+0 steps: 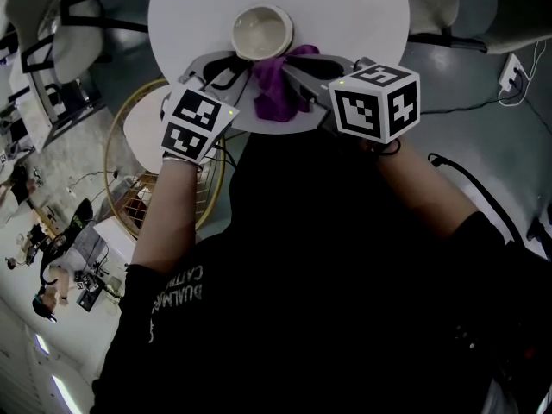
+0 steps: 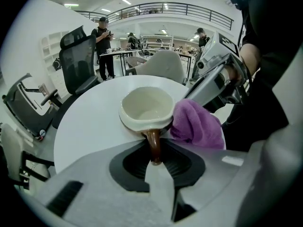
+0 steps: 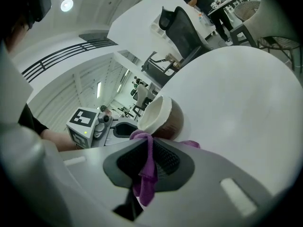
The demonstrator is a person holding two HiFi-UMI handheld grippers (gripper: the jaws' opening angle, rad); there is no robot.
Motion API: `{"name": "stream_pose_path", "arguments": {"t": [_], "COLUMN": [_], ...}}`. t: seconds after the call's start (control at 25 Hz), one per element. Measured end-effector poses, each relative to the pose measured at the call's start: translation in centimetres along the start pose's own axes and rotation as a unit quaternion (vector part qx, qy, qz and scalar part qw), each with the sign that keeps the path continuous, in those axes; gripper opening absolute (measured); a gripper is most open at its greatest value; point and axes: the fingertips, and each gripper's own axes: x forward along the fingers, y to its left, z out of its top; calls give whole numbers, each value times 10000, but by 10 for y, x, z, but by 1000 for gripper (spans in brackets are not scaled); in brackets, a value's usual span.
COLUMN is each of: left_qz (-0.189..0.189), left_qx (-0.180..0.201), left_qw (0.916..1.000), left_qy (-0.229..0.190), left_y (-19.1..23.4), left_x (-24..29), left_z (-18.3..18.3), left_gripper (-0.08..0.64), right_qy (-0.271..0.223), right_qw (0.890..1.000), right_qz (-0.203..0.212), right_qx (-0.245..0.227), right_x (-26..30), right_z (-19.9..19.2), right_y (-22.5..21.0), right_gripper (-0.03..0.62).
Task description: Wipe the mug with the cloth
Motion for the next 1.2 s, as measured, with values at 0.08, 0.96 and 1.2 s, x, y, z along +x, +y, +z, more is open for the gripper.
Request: {"name": "stream_pose_path", "arguments": {"t": [0.08,0.96,1.2], "left_qz": [-17,-74,-101], "left_qx": [22,-72,7], "left_qw": [10000,9999,9997], "left_qy": [10,75,221], "left_y": [0,-1,-3], "left_x": [0,1,1], "left_z": [0,3,1], "left_gripper": [63,67,67], "right_qy": [-60,-344,-434], "right_qw": [10000,9984,9976], "right_qz": [-58,-450,-527], "right_qx": [22,43,105], "right_x": [-4,-17,-15], "right_z": [4,48,56], "right_y": [-5,-44,-51], "right_gripper": [43,42,41]}}
